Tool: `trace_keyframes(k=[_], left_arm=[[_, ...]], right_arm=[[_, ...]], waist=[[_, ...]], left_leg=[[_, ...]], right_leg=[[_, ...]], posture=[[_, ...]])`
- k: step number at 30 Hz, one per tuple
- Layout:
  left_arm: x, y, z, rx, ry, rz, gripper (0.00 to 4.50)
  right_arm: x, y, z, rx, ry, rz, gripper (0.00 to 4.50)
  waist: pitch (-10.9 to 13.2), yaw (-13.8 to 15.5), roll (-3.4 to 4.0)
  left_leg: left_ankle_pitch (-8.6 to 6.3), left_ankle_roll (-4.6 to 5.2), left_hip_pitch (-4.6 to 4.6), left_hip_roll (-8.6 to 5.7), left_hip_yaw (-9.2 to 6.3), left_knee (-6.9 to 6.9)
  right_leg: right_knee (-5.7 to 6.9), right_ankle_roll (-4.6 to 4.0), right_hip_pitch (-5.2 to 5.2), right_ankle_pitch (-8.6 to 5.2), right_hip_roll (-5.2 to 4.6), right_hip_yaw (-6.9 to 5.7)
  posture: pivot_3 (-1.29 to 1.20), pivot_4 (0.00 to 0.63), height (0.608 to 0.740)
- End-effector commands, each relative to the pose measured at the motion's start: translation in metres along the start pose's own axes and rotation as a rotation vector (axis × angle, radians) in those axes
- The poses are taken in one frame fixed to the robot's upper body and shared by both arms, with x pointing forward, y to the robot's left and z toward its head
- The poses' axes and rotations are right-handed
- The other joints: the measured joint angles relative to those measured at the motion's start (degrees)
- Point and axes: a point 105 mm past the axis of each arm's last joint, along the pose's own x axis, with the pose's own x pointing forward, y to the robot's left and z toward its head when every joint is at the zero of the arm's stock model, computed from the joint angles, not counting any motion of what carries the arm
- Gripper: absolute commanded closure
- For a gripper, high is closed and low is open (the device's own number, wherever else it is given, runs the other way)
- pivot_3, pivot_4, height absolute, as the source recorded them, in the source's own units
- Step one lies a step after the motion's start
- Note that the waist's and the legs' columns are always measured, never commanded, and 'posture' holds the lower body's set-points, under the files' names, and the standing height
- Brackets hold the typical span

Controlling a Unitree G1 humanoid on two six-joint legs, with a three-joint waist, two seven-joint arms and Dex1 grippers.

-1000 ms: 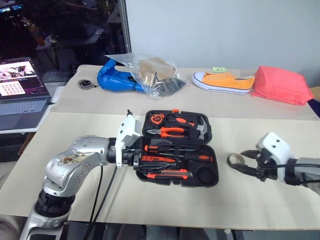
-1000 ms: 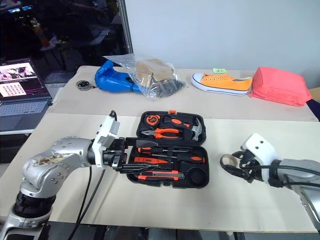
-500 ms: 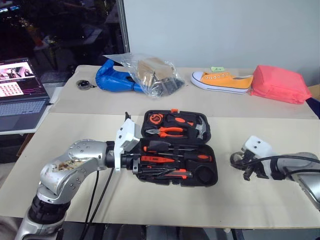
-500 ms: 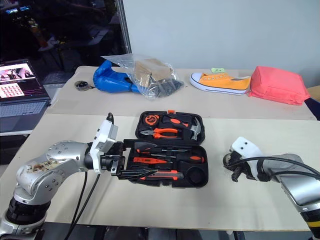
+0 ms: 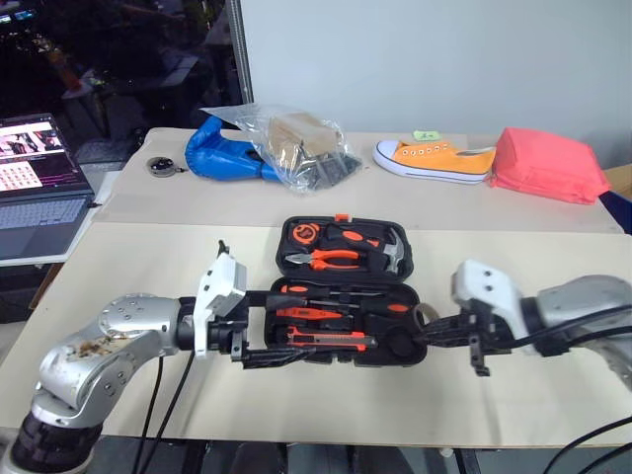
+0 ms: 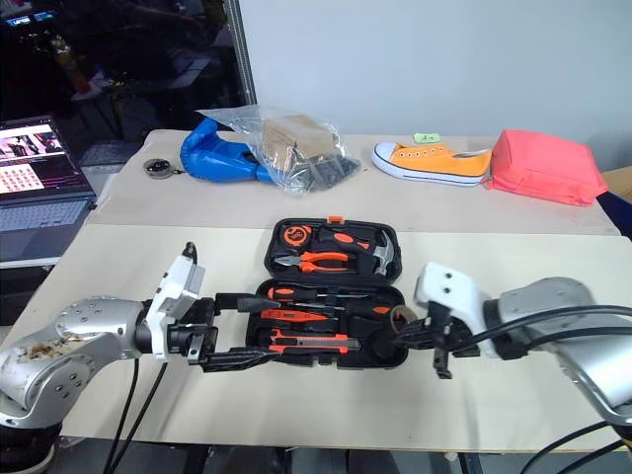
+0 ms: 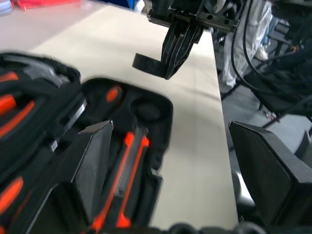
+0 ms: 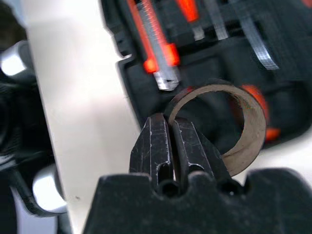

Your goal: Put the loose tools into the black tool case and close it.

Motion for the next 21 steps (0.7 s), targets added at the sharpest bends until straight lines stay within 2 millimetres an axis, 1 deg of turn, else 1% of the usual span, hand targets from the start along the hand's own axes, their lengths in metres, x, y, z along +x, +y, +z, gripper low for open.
trace_keyframes(k=[1,4,7,11,13,14,15,17,18,21], left_arm=[[-0.007,-0.015,0.008,0.08,0.01,-0.03,0.43],[-0.011,-0.018,0.004,0.08,0.027,-0.017,0.43],[-0.012,-0.019,0.001,0.08,0.023,0.009,0.43],[-0.012,-0.021,-0.001,0.083,0.025,0.022,0.43],[-0.012,-0.021,-0.002,0.082,0.027,0.029,0.43],[-0.013,-0.02,-0.002,0.076,0.023,0.039,0.43],[-0.014,-0.018,-0.002,0.069,0.018,0.049,0.43],[-0.015,-0.014,-0.002,0.042,-0.002,0.072,0.43],[-0.016,-0.011,-0.002,0.027,-0.013,0.085,0.43],[-0.021,0.0,-0.001,-0.051,-0.052,0.144,0.43]], right_arm=[[0.007,-0.004,-0.005,-0.045,0.061,-0.004,4.49],[0.014,-0.004,-0.006,-0.066,0.086,0.016,4.49],[0.022,-0.007,-0.015,-0.078,0.142,0.023,4.49],[0.025,-0.003,-0.02,-0.086,0.182,0.082,4.49],[0.024,0.0,-0.021,-0.103,0.189,0.108,3.78],[0.024,0.002,-0.018,-0.109,0.178,0.121,3.64],[0.023,0.002,-0.015,-0.118,0.162,0.121,3.35],[0.019,-0.001,-0.005,-0.137,0.117,0.089,2.64],[0.014,-0.001,0.004,-0.132,0.071,0.088,2.35],[-0.001,0.002,0.023,-0.097,-0.065,0.09,2.35]], waist=[[0.0,0.14,0.02],[0.0,0.21,0.03],[0.01,0.2,0.03],[0.01,0.3,0.02],[0.0,0.32,0.02],[0.0,0.38,0.02],[0.0,0.45,0.02],[0.0,0.49,0.02],[0.0,0.45,0.02],[0.01,0.36,0.02]], left_leg=[[0.0,0.0,-0.03,0.0,0.0,-0.02],[0.0,0.0,-0.07,-0.05,0.01,-0.06],[0.0,0.0,-0.05,-0.05,-0.01,-0.07],[0.0,0.0,0.02,-0.09,-0.01,-0.06],[0.0,0.0,0.06,-0.11,0.01,-0.07],[0.0,0.0,0.06,-0.12,0.0,-0.07],[0.0,0.0,0.05,-0.13,-0.01,-0.07],[0.0,0.0,0.02,-0.14,-0.04,-0.09],[0.0,0.0,-0.01,-0.14,-0.05,-0.1],[0.0,0.01,-0.11,-0.14,-0.1,-0.14]], right_leg=[[-0.01,-0.02,-0.02,-0.01,-0.02,-0.02],[-0.01,-0.01,-0.07,-0.02,-0.11,-0.05],[-0.01,-0.02,-0.06,-0.03,-0.14,-0.09],[-0.01,-0.02,0.02,-0.03,-0.22,-0.15],[-0.01,-0.02,0.04,-0.03,-0.29,-0.16],[0.0,-0.02,0.04,-0.03,-0.3,-0.18],[0.0,-0.02,0.04,-0.03,-0.31,-0.21],[-0.01,-0.02,0.03,-0.04,-0.32,-0.28],[-0.01,-0.03,0.01,-0.04,-0.33,-0.29],[0.0,-0.03,-0.06,-0.05,-0.31,-0.31]], posture=[[0.0,0.15,0.74],[0.0,0.15,0.74],[0.0,0.15,0.74],[0.0,0.15,0.74],[0.0,0.15,0.74],[0.0,0.15,0.74],[0.0,0.15,0.74],[0.0,0.15,0.74],[0.0,0.15,0.74],[0.0,0.15,0.74]])
